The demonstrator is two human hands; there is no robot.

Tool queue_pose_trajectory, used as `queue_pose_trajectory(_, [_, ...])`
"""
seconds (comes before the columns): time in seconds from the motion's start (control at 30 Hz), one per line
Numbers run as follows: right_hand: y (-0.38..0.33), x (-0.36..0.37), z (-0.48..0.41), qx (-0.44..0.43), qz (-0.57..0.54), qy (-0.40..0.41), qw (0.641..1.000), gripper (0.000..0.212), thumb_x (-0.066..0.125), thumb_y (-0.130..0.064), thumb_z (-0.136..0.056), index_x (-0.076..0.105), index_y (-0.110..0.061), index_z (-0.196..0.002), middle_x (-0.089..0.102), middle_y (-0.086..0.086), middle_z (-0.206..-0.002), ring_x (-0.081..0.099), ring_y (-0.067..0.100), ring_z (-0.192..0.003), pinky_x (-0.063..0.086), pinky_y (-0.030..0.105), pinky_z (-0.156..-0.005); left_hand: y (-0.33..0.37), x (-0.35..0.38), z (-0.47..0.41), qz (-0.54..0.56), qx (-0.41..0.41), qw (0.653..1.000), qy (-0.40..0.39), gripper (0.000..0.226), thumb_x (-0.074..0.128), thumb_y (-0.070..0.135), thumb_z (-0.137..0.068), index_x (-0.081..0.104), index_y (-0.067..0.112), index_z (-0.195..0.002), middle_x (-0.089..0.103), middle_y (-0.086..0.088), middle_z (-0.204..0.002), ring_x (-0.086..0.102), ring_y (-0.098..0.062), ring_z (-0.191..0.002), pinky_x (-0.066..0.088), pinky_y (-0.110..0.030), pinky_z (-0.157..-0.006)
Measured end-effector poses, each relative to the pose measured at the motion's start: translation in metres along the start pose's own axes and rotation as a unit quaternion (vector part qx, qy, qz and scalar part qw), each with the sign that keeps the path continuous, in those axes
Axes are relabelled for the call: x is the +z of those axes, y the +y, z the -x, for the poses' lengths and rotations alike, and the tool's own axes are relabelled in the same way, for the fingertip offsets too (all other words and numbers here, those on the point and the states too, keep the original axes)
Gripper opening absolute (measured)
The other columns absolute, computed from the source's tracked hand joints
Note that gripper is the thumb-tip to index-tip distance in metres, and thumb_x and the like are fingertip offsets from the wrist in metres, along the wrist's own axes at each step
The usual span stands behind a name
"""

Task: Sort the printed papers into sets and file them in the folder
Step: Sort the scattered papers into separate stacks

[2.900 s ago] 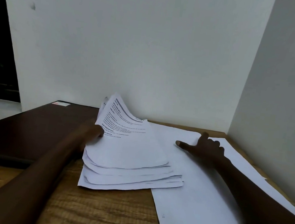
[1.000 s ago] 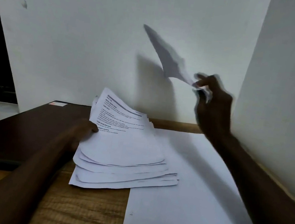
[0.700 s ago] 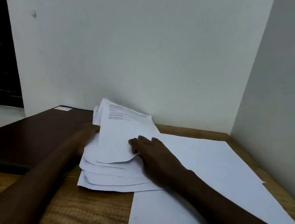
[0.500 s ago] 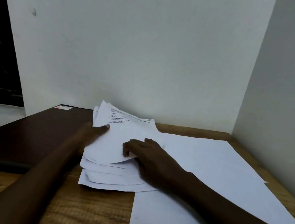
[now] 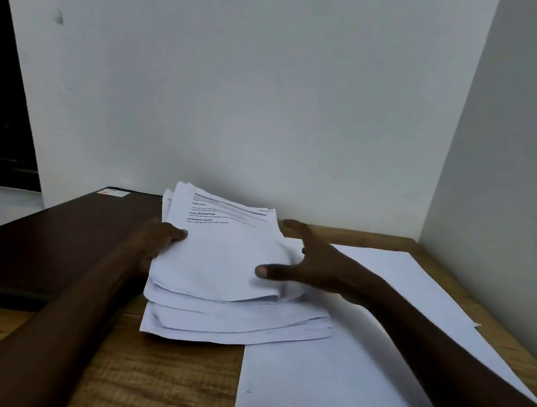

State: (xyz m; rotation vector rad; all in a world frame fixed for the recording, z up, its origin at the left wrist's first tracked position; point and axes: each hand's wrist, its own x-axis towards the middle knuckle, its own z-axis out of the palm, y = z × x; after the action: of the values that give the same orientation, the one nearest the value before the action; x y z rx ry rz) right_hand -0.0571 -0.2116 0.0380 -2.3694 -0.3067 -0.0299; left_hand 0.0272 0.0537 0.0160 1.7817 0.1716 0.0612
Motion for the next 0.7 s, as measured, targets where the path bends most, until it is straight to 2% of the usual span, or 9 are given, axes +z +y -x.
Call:
queue_pose_trajectory(0.1, [0.013, -0.017, 0.002, 0.042, -0.049, -0.030, 0.997, 0.109, 0.088, -0.047, -0.059, 0.023, -0.039, -0.147, 0.038, -0.010, -0.145, 0.042, 0.010, -0.129, 0.037, 0.031, -0.104, 0.001, -0.001, 0.002, -0.002, -0.015, 1.000, -0.004, 0.010, 0.058, 0.003, -0.094, 0.061, -0.007, -0.092, 0.062, -0.021, -0.095, 0.058, -0.031, -0.081, 0.049, -0.038, -0.078])
queue_pose_trajectory(0.17, [0.017, -0.015, 0.004, 0.045, 0.005, -0.044, 0.998, 0.110, 0.090, -0.048, -0.056, 0.024, -0.044, -0.143, 0.040, -0.007, -0.146, 0.043, 0.011, -0.128, 0.038, 0.032, -0.105, 0.001, 0.000, 0.003, -0.004, -0.022, 1.000, -0.009, 0.010, 0.058, 0.003, -0.094, 0.060, -0.007, -0.096, 0.061, -0.022, -0.101, 0.057, -0.031, -0.082, 0.046, -0.039, -0.082])
queue_pose_trajectory(0.2, [0.017, -0.011, 0.004, 0.035, 0.039, -0.048, 0.997, 0.112, 0.090, -0.050, -0.055, 0.022, -0.045, -0.144, 0.038, -0.009, -0.148, 0.041, 0.011, -0.131, 0.037, 0.031, -0.106, 0.001, 0.001, 0.002, -0.012, -0.019, 1.000, -0.007, 0.010, 0.058, 0.004, -0.093, 0.060, -0.006, -0.091, 0.060, -0.022, -0.101, 0.056, -0.029, -0.079, 0.044, -0.038, -0.081])
queue_pose_trajectory(0.27, [0.014, -0.001, 0.004, 0.012, 0.084, -0.056, 0.995, 0.118, 0.089, -0.053, -0.055, 0.015, -0.044, -0.148, 0.029, -0.014, -0.153, 0.033, 0.010, -0.138, 0.031, 0.028, -0.108, 0.001, 0.000, 0.001, -0.018, -0.016, 1.000, 0.001, 0.017, 0.060, 0.005, -0.093, 0.059, -0.002, -0.078, 0.059, -0.021, -0.099, 0.053, -0.024, -0.070, 0.043, -0.035, -0.073])
queue_pose_trajectory(0.3, [0.012, 0.003, 0.004, -0.006, 0.095, -0.053, 0.994, 0.119, 0.088, -0.053, -0.057, 0.014, -0.042, -0.149, 0.026, -0.015, -0.155, 0.029, 0.009, -0.140, 0.028, 0.026, -0.109, 0.001, 0.000, 0.001, -0.019, -0.015, 1.000, 0.001, 0.017, 0.059, 0.004, -0.093, 0.059, -0.002, -0.078, 0.059, -0.020, -0.096, 0.052, -0.023, -0.068, 0.042, -0.034, -0.068])
queue_pose_trajectory(0.4, [0.005, 0.004, 0.002, -0.080, 0.125, 0.009, 0.989, 0.095, 0.083, -0.033, -0.070, 0.027, -0.033, -0.147, 0.033, -0.012, -0.151, 0.033, 0.010, -0.137, 0.031, 0.021, -0.105, -0.001, 0.004, 0.005, -0.003, -0.006, 1.000, -0.001, 0.011, 0.052, -0.003, -0.095, 0.061, -0.009, -0.097, 0.060, -0.015, -0.077, 0.058, -0.019, -0.062, 0.045, -0.028, -0.055])
queue_pose_trajectory(0.5, [0.001, -0.016, 0.002, -0.097, 0.104, 0.088, 0.986, 0.065, 0.067, -0.008, -0.074, 0.045, -0.031, -0.131, 0.053, -0.009, -0.127, 0.053, 0.012, -0.115, 0.044, 0.018, -0.081, 0.002, 0.008, 0.015, -0.006, 0.007, 1.000, -0.007, 0.023, 0.048, -0.008, -0.096, 0.055, -0.005, -0.075, 0.055, -0.006, -0.047, 0.052, -0.005, -0.033, 0.041, -0.016, -0.036])
queue_pose_trajectory(0.6, [0.010, -0.041, 0.003, -0.029, 0.132, 0.094, 0.986, 0.050, 0.054, 0.005, -0.076, 0.052, -0.029, -0.112, 0.064, -0.004, -0.114, 0.066, 0.014, -0.093, 0.052, 0.028, -0.078, 0.004, 0.008, 0.015, 0.009, 0.012, 1.000, 0.006, 0.012, 0.048, -0.008, -0.096, 0.059, -0.009, -0.089, 0.054, -0.010, -0.064, 0.055, -0.019, -0.047, 0.043, -0.018, -0.037])
queue_pose_trajectory(0.7, [0.029, -0.054, 0.003, 0.025, 0.067, 0.116, 0.991, 0.036, 0.048, 0.010, -0.082, 0.061, -0.019, -0.099, 0.071, 0.002, -0.100, 0.070, 0.014, -0.075, 0.049, 0.020, -0.062, 0.004, 0.008, 0.014, 0.009, 0.022, 1.000, 0.006, 0.015, 0.049, -0.008, -0.095, 0.058, -0.012, -0.107, 0.054, -0.009, -0.075, 0.050, -0.019, -0.063, 0.046, -0.022, -0.048])
